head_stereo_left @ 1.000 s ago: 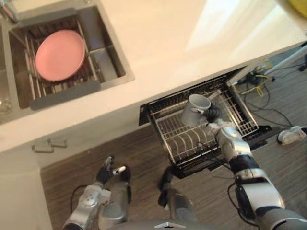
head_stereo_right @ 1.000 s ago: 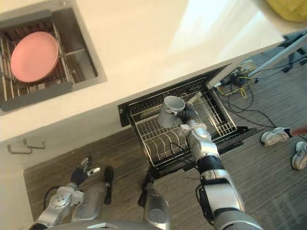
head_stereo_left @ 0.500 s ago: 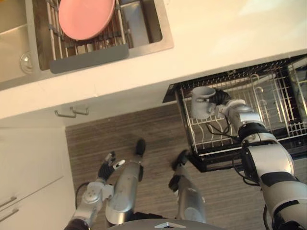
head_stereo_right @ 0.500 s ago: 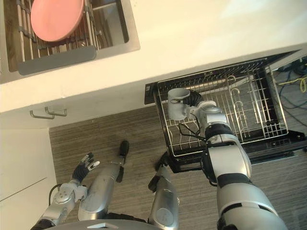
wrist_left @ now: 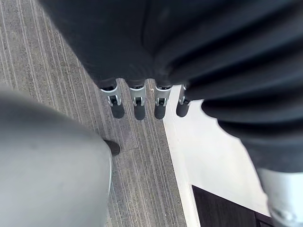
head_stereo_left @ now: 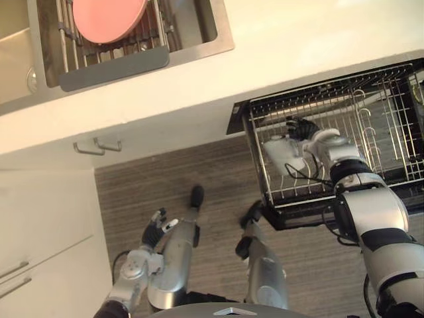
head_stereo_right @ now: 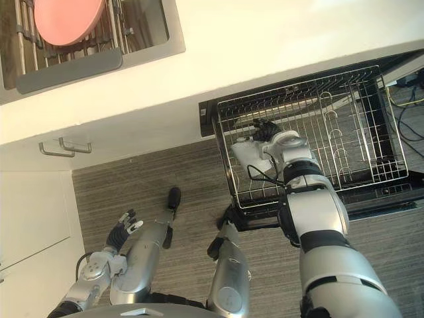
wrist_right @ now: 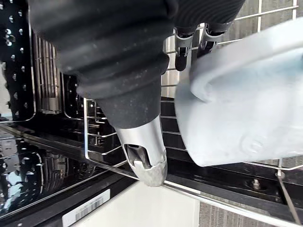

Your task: Walk over to the sink, pick up the cup, carry it to the dishwasher, place the cup inside the dishwasher, then close the dishwasher door

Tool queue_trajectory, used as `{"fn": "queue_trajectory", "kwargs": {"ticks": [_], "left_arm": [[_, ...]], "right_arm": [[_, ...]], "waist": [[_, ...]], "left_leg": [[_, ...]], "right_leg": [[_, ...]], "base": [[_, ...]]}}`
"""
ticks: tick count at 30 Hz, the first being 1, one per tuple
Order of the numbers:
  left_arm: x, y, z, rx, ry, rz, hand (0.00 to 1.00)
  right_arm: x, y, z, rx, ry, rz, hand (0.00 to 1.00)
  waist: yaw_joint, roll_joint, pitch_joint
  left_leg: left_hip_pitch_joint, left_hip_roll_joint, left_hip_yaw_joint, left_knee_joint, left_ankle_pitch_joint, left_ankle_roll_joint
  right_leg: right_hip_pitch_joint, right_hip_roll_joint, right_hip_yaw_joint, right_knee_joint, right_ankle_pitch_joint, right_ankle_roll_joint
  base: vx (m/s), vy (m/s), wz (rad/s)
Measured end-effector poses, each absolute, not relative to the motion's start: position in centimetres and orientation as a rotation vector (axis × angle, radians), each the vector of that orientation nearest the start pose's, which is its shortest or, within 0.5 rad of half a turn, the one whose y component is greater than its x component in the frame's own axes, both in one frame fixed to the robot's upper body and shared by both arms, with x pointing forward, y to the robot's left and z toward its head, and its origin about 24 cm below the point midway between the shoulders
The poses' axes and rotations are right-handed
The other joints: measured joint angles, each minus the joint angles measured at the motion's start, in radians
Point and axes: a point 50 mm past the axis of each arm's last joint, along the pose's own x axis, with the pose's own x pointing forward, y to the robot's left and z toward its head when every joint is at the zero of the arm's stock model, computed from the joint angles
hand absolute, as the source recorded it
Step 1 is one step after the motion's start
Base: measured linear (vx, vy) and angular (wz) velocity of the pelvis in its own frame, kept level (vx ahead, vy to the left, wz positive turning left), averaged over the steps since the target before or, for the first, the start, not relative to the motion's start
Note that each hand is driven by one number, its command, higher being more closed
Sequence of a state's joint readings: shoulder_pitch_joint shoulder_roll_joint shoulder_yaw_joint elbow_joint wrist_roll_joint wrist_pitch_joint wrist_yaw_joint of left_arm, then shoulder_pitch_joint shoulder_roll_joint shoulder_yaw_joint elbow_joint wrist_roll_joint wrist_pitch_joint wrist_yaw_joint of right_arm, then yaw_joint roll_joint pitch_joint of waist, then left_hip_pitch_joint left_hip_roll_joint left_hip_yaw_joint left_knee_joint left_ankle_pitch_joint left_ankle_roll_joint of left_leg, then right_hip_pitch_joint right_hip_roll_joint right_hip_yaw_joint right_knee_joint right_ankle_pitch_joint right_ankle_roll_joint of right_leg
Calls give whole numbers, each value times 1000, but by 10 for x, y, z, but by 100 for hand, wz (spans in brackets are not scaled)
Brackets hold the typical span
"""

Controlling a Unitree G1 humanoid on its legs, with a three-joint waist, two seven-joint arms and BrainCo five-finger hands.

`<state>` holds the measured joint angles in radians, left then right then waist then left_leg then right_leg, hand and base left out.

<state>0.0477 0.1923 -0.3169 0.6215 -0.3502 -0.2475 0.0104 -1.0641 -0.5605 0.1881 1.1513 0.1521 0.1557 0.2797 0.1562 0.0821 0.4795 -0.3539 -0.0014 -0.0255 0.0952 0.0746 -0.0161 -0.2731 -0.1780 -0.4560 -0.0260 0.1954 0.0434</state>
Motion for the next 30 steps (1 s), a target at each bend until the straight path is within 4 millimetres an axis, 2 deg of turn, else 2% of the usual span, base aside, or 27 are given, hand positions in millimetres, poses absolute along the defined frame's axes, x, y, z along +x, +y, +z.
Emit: {"fn": "queue_trajectory", "kwargs": {"ticks": [3, 4, 7, 9, 13, 15, 19, 20, 21, 22, 23, 24, 25, 26, 27, 28, 30], "left_arm": [[192, 155, -86, -69, 477, -88, 0], [192, 159, -86, -66, 478, -75, 0], [192, 166, -86, -69, 479, -42, 0], [191, 170, -87, -71, 481, -23, 0], [171, 186, -96, -121, 520, 82, 0], [158, 195, -100, -155, 531, 160, 0], [137, 203, -107, -200, 542, 267, 0], [130, 205, -109, -210, 541, 299, 0], [122, 205, -112, -206, 564, 308, 0], [113, 204, -118, -208, 598, 324, 0], [111, 202, -120, -208, 611, 325, 0], [109, 198, -122, -198, 632, 310, 0], [109, 193, -124, -176, 652, 277, 0], [108, 192, -125, -155, 662, 257, 0], [107, 189, -126, -121, 686, 221, 0], [107, 184, -128, -96, 702, 181, 0], [107, 180, -129, -70, 717, 146, 0]], "right_arm": [[407, -240, 176, -346, 155, 109, 0], [406, -230, 185, -322, 84, 145, 0], [396, -216, 188, -252, -21, 190, 0], [387, -215, 181, -210, -62, 196, 0], [347, -202, 158, -78, -189, 227, 0], [320, -198, 145, -1, -258, 226, 0], [288, -194, 122, 101, -283, 201, 0], [279, -192, 115, 147, -286, 206, 0], [270, -191, 110, 177, -286, 205, 0], [258, -194, 109, 190, -308, 221, 0], [255, -197, 110, 199, -324, 223, 0], [253, -203, 111, 212, -339, 218, 0], [251, -209, 111, 230, -353, 198, 0], [249, -210, 110, 243, -360, 194, 0], [246, -209, 109, 255, -371, 197, 0], [242, -205, 110, 283, -394, 199, 0], [241, -201, 110, 307, -409, 199, 0]], "waist": [[-14, -13, 8], [-21, -27, 16], [-34, -55, 22], [-49, -63, 22], [-85, -105, 0], [-108, -125, -23], [-111, -124, -77], [-109, -116, -99], [-114, -110, -127], [-136, -107, -164], [-144, -100, -170], [-156, -81, -180], [-174, -75, -189], [-177, -76, -200], [-175, -75, -231], [-176, -83, -248], [-181, -81, -261]], "left_leg": [[22, 7, 17, -4, -4, -3], [41, 14, 29, -4, -9, -5], [76, 23, 56, -9, -18, -7], [90, 24, 59, -9, -22, -9], [152, 34, 84, 7, -60, -12], [163, 45, 74, 45, -89, -14], [178, 48, 22, 89, -125, -19], [181, 69, 70, 99, -160, -3], [194, 107, 186, 99, -173, 20], [228, 156, 359, 107, -186, 59], [242, 183, 432, 143, -186, 87], [253, 221, 526, 190, -156, 80], [278, 205, 572, 199, -154, 74], [299, 185, 570, 169, -150, 61], [337, 145, 549, 81, -129, 17], [384, 88, 535, -34, -74, 22], [427, 44, 523, -152, -19, 32]], "right_leg": [[10, 5, 15, 0, 1, -1], [22, 10, 29, 0, -1, -3], [37, 16, 54, 3, -6, -6], [48, 18, 58, 3, -10, -3], [100, 24, 75, 13, -34, 5], [130, 31, 65, 26, -54, 6], [204, 41, 6, 13, -77, 11], [233, 39, -20, 17, -88, 10], [255, 38, -68, 16, -94, 12], [299, 6, -147, 13, -106, 22], [318, -9, -167, 21, -114, 32], [340, -24, -195, 56, -140, 47], [371, -53, -228, 105, -169, 67], [387, -69, -245, 117, -179, 77], [404, -91, -270, 128, -185, 87], [414, -120, -289, 143, -185, 88], [413, -140, -298, 162, -186, 88]], "base": [[29, -35, -21], [32, -47, -26], [40, -38, -29], [73, -32, -14], [94, -26, -21], [109, -40, 3], [88, -30, 39], [33, -2, 51], [132, -17, 104], [180, 12, 115], [222, 65, 120], [196, 181, 108], [167, 180, 101], [163, 215, 93], [103, 180, 73], [70, 197, 60], [-19, 150, 38]]}}
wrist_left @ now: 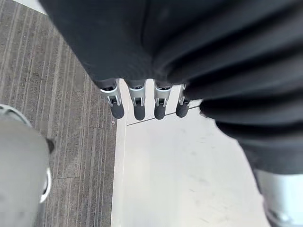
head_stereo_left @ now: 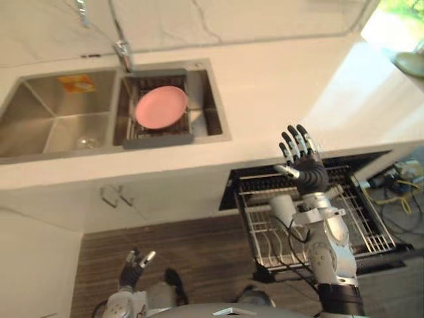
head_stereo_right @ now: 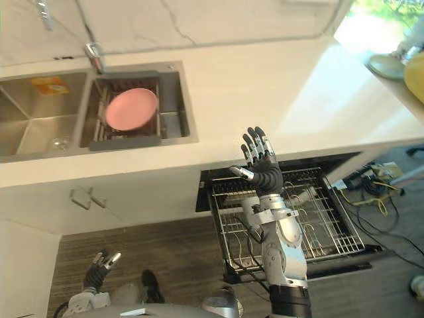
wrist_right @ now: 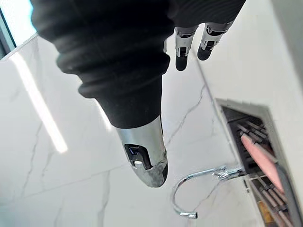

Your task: Walk over to the sink, pick up the cup, carry it to the dishwasher, place the cup inside the dishwasher, then close the dishwasher door

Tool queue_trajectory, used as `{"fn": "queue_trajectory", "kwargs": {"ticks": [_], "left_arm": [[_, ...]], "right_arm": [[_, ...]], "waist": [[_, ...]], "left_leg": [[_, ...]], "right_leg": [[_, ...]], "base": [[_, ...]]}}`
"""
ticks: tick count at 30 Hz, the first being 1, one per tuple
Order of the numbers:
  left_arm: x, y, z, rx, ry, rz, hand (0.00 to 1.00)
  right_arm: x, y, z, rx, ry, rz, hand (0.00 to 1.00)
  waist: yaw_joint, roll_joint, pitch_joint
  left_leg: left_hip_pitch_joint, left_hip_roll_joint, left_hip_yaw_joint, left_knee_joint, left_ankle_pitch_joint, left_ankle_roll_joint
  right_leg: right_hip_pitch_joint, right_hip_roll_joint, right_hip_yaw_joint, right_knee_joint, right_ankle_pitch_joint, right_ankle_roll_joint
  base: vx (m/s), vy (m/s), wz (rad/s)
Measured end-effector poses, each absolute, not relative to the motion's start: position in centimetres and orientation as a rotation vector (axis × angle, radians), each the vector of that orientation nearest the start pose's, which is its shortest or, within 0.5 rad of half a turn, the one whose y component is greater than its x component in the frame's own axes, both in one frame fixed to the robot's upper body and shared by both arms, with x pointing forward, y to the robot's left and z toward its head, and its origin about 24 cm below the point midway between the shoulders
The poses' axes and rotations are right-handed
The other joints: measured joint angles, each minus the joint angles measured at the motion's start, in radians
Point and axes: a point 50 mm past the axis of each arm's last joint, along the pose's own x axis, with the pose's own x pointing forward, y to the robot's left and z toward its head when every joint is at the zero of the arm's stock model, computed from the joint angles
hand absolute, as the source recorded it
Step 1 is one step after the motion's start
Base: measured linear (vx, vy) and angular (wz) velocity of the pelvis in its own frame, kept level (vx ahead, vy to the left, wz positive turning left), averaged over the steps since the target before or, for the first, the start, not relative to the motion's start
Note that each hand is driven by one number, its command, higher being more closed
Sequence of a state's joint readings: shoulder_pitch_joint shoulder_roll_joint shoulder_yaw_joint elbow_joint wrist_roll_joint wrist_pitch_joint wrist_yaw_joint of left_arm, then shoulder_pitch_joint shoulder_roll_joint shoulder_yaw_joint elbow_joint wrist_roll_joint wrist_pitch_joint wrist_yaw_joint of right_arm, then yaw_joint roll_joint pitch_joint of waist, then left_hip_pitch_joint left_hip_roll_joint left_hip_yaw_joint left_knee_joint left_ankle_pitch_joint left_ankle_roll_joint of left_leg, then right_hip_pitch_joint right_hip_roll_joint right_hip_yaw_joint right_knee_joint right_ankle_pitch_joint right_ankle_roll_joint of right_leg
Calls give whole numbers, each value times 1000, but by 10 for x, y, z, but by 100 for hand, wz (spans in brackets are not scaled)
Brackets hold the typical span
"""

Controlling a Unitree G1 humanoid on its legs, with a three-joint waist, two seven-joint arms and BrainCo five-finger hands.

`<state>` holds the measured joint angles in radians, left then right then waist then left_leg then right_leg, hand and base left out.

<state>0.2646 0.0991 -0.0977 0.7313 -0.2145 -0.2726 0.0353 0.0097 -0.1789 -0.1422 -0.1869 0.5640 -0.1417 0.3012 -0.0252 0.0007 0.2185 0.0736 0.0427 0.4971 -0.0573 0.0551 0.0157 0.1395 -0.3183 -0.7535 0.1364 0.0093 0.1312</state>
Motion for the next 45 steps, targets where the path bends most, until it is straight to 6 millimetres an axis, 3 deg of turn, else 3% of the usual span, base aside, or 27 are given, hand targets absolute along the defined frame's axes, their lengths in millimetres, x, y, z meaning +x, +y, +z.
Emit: {"fn": "queue_trajectory", "kwargs": {"ticks": [2, 3, 4, 5, 6, 8, 10, 13, 15, 17, 18, 22, 28, 32, 34, 36, 37, 39, 41, 42, 43, 45], "left_arm": [[110, 173, -130, -44, 732, 94, 0], [110, 173, -131, -14, 745, 63, 0], [107, 173, -132, 27, 766, 26, 0], [107, 174, -134, 40, 777, 13, 0], [107, 178, -135, 60, 794, 0, 0], [108, 181, -139, 83, 826, -21, 0], [111, 179, -139, 98, 839, -66, 0], [110, 177, -141, 109, 867, -143, 0], [110, 178, -142, 106, 876, -155, 0], [109, 178, -144, 105, 886, -157, 0], [108, 173, -144, 62, 894, -250, 0], [108, 173, -144, 62, 894, -249, 0], [101, 185, -148, -54, 928, -142, 0], [85, 201, -152, -270, 946, 77, 0], [78, 206, -153, -414, 911, 207, 0], [70, 207, -154, -498, 891, 280, 0], [66, 207, -155, -519, 890, 302, 0], [61, 207, -156, -529, 900, 315, 0], [40, 209, -158, -544, 938, 348, 0], [26, 208, -160, -565, 964, 378, 0], [4, 199, -163, -592, 1019, 394, 0], [-25, 179, -165, -641, 1092, 408, 0]], "right_arm": [[239, -199, 105, 323, -400, 194, 0], [235, -200, 101, 329, -382, 184, 0], [229, -202, 95, 340, -359, 167, 0], [223, -202, 94, 346, -355, 162, 0], [215, -202, 99, 344, -368, 165, 0], [211, -201, 110, 342, -414, 172, 0], [213, -201, 115, 353, -436, 179, 0], [214, -203, 114, 381, -436, 174, 0], [214, -203, 112, 384, -426, 167, 0], [215, -203, 112, 387, -424, 162, 0], [214, -205, 106, 415, -383, 68, 0], [214, -205, 106, 415, -383, 68, 0], [215, -194, 101, 459, -380, 69, 0], [215, -190, 90, 492, -350, 29, 0], [208, -192, 89, 498, -365, -13, 0], [204, -195, 90, 493, -375, -29, 0], [202, -196, 89, 497, -371, -51, 0], [203, -197, 90, 504, -381, -67, 0], [204, -195, 94, 486, -398, -69, 0], [205, -194, 95, 482, -405, -67, 0], [206, -196, 98, 469, -420, -62, 0], [207, -199, 102, 449, -444, -59, 0]], "waist": [[-7, -2, -6], [-22, -3, -7], [-55, -4, -18], [-67, -6, -24], [-78, -28, -33], [-94, -43, -42], [-77, -44, -52], [-84, -49, -71], [-90, -48, -72], [-88, -45, -74], [-92, -50, -98], [-92, -51, -98], [-91, -51, -98], [-64, -50, -99], [-50, -40, -86], [-41, -7, -73], [-41, 1, -76], [-32, -11, -67], [-29, -16, -42], [-23, -26, -35], [-12, -22, -37], [1, 8, -41]], "left_leg": [[0, -24, -29, -30, 9, 14], [-2, -32, -69, -30, 6, 17], [-18, -37, -131, -30, 13, 26], [-28, -39, -163, -30, 19, 27], [-47, -55, -207, -30, 30, 27], [-61, -74, -259, -31, 50, 25], [-63, -70, -268, -31, 61, 14], [-80, -62, -281, -31, 82, 16], [-76, -63, -283, -31, 82, 15], [-67, -59, -284, -31, 82, 14], [-82, -50, -254, -31, 89, 16], [-82, -49, -254, -31, 89, 16], [-80, -54, -253, -31, 83, 20], [-57, -50, -219, -10, 50, 23], [-169, 8, -208, 245, -81, 4], [-241, 74, -216, 437, -174, 2], [-236, 79, -222, 447, -182, -4], [-190, 69, -213, 400, -159, -13], [-191, 86, -220, 469, -169, -39], [-238, 67, -299, 525, -205, -49], [-232, 32, -402, 466, -208, -59], [-204, 45, -432, 395, -199, -97]], "right_leg": [[-2, -15, 11, 17, -2, -9], [-10, -7, 135, 44, -43, -94], [-38, 39, 343, 72, -124, -166], [-44, 76, 440, 67, -161, -154], [-60, 140, 596, 51, -214, -145], [-64, 174, 696, 63, -238, -102], [-62, 184, 701, 58, -233, -99], [-63, 188, 689, 37, -201, -59], [-48, 197, 687, 22, -193, -54], [-31, 202, 686, 7, -184, -56], [-71, 206, 735, 23, -178, -75], [-72, 206, 735, 23, -178, -74], [-61, 206, 737, 8, -178, -72], [-39, 204, 757, -4, -178, -66], [-39, 223, 767, 14, -192, -86], [-33, 253, 767, 32, -200, -73], [-21, 255, 766, 33, -204, -70], [-13, 246, 778, 31, -204, -72], [16, 251, 798, 12, -205, -76], [23, 238, 825, 20, -216, -75], [20, 223, 866, 17, -221, -73], [22, 228, 928, -12, -221, -72]], "base": [[-61, 102, 43], [-55, 80, 97], [-50, 31, 124], [-52, -54, 146], [-34, -82, 110], [-21, -104, 92], [-15, -83, 29], [-8, -56, 9], [-5, -41, 0], [0, 0, 0], [0, 0, 0], [0, 0, 0], [0, 0, 0], [40, -24, -17], [54, -78, -17], [14, -36, -15], [32, -16, 0], [49, -64, -12], [24, -30, -29], [5, 40, -66], [12, 69, -85], [146, 174, -107]]}}
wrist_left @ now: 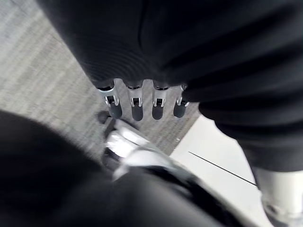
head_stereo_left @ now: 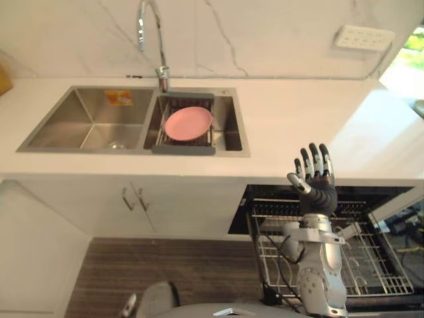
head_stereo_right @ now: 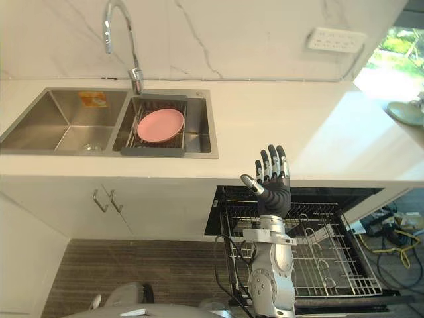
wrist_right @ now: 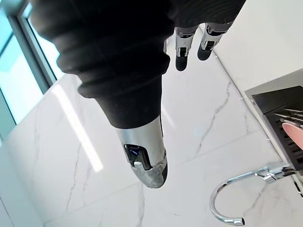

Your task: Walk over to the sink, pick up the cup, carry it to the dishwasher, place the cup inside the dishwasher, then close the dishwasher door

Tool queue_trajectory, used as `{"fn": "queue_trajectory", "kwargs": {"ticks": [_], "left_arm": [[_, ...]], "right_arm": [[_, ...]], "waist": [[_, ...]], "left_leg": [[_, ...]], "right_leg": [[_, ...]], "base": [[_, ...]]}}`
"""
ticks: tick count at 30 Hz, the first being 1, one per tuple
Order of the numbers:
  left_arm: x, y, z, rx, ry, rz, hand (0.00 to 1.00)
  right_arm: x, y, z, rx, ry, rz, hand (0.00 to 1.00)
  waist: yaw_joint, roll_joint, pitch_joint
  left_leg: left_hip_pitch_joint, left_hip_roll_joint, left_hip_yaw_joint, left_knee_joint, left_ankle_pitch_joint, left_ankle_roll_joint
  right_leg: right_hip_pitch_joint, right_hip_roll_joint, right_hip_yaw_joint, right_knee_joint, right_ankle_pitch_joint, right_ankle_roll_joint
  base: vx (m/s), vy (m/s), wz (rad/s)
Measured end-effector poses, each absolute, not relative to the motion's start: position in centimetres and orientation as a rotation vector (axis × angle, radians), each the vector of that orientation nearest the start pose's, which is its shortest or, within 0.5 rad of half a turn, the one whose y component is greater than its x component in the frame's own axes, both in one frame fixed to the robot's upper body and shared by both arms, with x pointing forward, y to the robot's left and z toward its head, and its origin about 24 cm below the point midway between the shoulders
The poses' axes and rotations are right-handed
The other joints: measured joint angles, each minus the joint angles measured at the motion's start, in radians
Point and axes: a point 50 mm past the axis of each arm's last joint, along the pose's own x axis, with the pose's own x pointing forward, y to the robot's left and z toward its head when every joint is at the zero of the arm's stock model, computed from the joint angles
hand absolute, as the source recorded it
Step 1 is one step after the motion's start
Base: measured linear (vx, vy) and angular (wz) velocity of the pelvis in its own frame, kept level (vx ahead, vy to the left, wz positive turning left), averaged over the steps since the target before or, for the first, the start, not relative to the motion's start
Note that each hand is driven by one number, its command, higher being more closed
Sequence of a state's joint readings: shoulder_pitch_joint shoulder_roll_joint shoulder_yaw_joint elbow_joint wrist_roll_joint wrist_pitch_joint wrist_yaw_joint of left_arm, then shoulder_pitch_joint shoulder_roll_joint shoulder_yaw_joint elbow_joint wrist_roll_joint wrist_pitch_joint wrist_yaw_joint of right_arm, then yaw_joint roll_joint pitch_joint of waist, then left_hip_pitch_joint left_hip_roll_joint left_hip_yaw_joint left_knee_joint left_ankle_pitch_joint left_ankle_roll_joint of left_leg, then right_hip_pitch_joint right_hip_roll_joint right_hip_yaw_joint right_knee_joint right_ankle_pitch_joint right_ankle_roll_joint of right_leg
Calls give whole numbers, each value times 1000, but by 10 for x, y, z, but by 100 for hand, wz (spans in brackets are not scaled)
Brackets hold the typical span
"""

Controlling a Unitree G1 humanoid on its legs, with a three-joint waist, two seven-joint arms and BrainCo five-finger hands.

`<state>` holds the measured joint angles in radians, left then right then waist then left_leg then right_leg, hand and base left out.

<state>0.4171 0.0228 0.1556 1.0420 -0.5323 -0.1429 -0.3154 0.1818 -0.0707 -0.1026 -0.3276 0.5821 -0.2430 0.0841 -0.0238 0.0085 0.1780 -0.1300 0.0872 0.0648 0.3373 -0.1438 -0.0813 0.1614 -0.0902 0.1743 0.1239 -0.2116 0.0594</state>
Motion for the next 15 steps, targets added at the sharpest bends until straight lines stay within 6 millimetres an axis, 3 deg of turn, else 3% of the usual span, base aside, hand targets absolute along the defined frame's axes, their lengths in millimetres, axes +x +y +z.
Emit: {"fn": "queue_trajectory", "kwargs": {"ticks": [3, 4, 7, 8, 10, 11, 12, 13, 15], "left_arm": [[-42, 172, -166, -666, 1141, 416, 0], [-41, 178, -165, -650, 1137, 414, 0], [-34, 189, -165, -623, 1123, 392, 0], [-31, 193, -165, -614, 1120, 395, 0], [-27, 195, -165, -609, 1116, 399, 0], [-29, 194, -165, -616, 1124, 408, 0], [-31, 195, -165, -623, 1135, 421, 0], [-31, 196, -165, -620, 1138, 424, 0], [-30, 203, -165, -609, 1136, 438, 0]], "right_arm": [[206, -198, 100, 458, -438, -63, 0], [206, -198, 99, 467, -438, -71, 0], [206, -197, 99, 474, -436, -72, 0], [206, -198, 100, 471, -441, -74, 0], [207, -196, 101, 473, -446, -69, 0], [209, -195, 102, 469, -449, -66, 0], [209, -195, 101, 454, -443, -68, 0], [210, -195, 99, 448, -436, -68, 0], [212, -191, 96, 444, -418, -51, 0]], "waist": [[-7, -23, -18], [-15, -31, -22], [-13, -39, -66], [-13, -43, -77], [-7, -48, -77], [-7, -50, -71], [-14, -38, -63], [-15, -39, -64], [-27, -41, -68]], "left_leg": [[24, -42, 49, 17, -22, 41], [24, -49, 60, 53, -57, 56], [29, -62, 77, 43, -80, 70], [56, -72, 86, 14, -84, 83], [119, -80, 114, -55, -70, 98], [177, -91, 127, -108, -58, 111], [228, -95, 131, -150, -55, 117], [247, -94, 132, -163, -55, 118], [268, -75, 140, -192, -55, 103]], "right_leg": [[0, -50, 47, 20, -16, 12], [-5, -54, 58, 54, -13, 18], [-27, -63, 61, 101, -3, 18], [-67, -60, 60, 185, 2, 25], [-171, -59, 36, 394, 22, 82], [-232, -72, -9, 531, 63, 87], [-265, -80, -50, 628, 70, 58], [-277, -77, -69, 647, 48, 52], [-346, -49, -178, 574, -23, 11]], "base": [[218, 167, -57], [214, 129, -21], [212, 101, -17], [201, 61, -25], [187, 26, -36], [250, 26, -30], [222, 27, -24], [242, 22, -11], [184, -37, 4]]}}
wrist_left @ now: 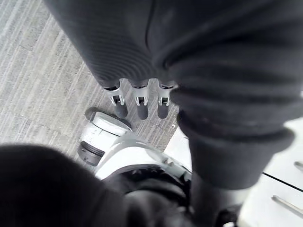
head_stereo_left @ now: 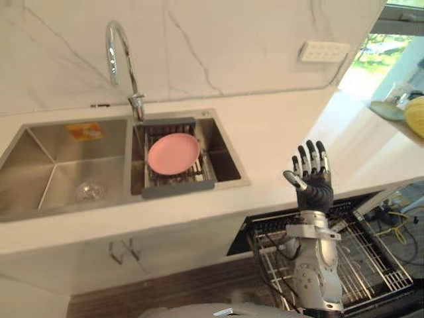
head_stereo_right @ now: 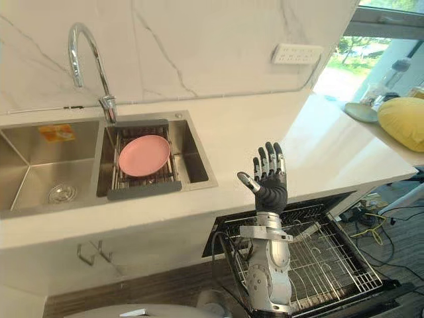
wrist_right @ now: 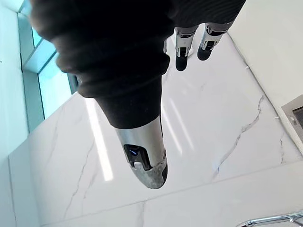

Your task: Walk over to the sink, pick up the cup, carry it to the dishwasher, place the cup inside the dishwasher, then close the dishwasher door

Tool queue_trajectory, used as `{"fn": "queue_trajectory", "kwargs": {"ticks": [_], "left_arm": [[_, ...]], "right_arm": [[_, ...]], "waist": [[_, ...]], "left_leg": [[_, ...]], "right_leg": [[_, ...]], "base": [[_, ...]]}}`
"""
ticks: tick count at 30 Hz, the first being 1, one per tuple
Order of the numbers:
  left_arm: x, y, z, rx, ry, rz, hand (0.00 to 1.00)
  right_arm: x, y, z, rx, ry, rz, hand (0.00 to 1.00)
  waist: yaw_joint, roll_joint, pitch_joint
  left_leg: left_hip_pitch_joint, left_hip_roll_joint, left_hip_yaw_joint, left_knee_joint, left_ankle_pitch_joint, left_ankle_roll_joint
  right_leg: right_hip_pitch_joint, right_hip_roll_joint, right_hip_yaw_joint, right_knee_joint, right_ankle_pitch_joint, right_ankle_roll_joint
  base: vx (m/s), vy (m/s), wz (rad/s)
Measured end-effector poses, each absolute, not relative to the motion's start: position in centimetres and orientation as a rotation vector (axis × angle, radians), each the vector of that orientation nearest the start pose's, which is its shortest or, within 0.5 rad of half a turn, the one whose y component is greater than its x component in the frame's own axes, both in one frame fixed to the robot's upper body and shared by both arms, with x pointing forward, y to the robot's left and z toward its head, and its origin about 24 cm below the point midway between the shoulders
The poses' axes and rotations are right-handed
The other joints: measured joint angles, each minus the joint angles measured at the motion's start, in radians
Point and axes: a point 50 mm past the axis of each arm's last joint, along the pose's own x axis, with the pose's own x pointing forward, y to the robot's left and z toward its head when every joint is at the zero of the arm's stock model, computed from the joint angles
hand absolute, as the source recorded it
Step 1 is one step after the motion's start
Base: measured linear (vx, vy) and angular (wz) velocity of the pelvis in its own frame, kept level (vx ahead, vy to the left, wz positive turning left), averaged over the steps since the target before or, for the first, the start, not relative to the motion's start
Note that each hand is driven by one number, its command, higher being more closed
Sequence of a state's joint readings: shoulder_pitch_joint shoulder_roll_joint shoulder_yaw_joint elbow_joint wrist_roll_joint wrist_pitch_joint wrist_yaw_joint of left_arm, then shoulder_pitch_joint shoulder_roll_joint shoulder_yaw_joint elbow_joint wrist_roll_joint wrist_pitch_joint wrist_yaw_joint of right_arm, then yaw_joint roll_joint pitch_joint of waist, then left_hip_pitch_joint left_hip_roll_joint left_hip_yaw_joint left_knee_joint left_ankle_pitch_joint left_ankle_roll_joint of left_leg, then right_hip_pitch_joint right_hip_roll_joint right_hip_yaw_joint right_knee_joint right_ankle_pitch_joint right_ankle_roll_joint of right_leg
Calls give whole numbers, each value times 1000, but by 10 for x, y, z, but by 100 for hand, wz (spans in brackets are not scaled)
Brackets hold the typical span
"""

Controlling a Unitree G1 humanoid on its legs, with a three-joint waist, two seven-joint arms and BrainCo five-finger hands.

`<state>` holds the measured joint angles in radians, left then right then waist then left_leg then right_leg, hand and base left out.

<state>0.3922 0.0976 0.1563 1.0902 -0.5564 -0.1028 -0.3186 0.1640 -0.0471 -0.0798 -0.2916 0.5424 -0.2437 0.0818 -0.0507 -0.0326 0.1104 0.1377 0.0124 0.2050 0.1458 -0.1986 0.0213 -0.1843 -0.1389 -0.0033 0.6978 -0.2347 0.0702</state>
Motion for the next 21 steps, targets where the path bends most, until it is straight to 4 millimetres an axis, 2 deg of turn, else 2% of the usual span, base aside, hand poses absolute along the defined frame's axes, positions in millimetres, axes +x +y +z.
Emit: {"fn": "queue_trajectory", "kwargs": {"ticks": [2, 3, 4, 6, 7, 11, 13, 17, 20, 21], "left_arm": [[-31, 203, -165, -610, 1140, 441, 0], [-30, 203, -165, -609, 1139, 445, 0], [-28, 203, -165, -610, 1131, 457, 0], [-32, 191, -167, -640, 1140, 517, 0], [-33, 187, -168, -649, 1141, 545, 0], [-30, 184, -168, -639, 1130, 573, 0], [-26, 185, -167, -610, 1111, 595, 0], [-23, 189, -166, -558, 1084, 620, 0], [-25, 189, -165, -525, 1088, 634, 0], [-25, 189, -165, -502, 1098, 634, 0]], "right_arm": [[213, -186, 96, 449, -416, -30, 0], [212, -183, 95, 454, -410, -18, 0], [210, -183, 93, 450, -403, -12, 0], [207, -182, 93, 445, -404, 11, 0], [206, -182, 98, 442, -427, 25, 0], [197, -183, 119, 423, -523, 69, 0], [194, -181, 125, 423, -552, 95, 0], [194, -176, 125, 425, -548, 133, 0], [194, -176, 125, 429, -550, 149, 0], [193, -176, 124, 423, -546, 152, 0]], "waist": [[-8, -2, -2], [-11, -11, -7], [-13, -12, -9], [-4, 33, -12], [-4, 48, -13], [-3, 59, -14], [16, 63, -18], [41, 61, -24], [41, 68, -29], [36, 81, -22]], "left_leg": [[5, 4, -3, -9, -1, -10], [6, 0, -12, 0, -8, -21], [2, 10, -38, 44, -28, -41], [4, 51, -67, 66, -38, -53], [7, 67, -79, 60, -44, -56], [23, 81, -102, 30, -44, -58], [29, 80, -116, 13, -48, -63], [12, 68, -127, 7, -54, -51], [17, 66, -150, 12, -67, -34], [19, 71, -166, 16, -71, -33]], "right_leg": [[-29, 5, -61, -140, 16, -29], [-36, 5, -73, -280, 90, -47], [-9, 21, -71, -346, 179, -8], [32, 60, -81, -389, 192, -28], [45, 74, -91, -412, 191, -31], [83, 87, -128, -454, 192, -31], [112, 85, -143, -490, 204, -20], [135, 72, -163, -549, 239, -10], [171, 73, -182, -575, 241, -6], [190, 74, -203, -579, 224, -13]], "base": [[210, -99, 14], [309, -175, 26], [369, -218, 27], [259, -193, 3], [212, -169, -5], [96, -78, 22], [-23, 24, 18], [-55, 59, 19], [-35, 20, 24], [6, -37, 43]]}}
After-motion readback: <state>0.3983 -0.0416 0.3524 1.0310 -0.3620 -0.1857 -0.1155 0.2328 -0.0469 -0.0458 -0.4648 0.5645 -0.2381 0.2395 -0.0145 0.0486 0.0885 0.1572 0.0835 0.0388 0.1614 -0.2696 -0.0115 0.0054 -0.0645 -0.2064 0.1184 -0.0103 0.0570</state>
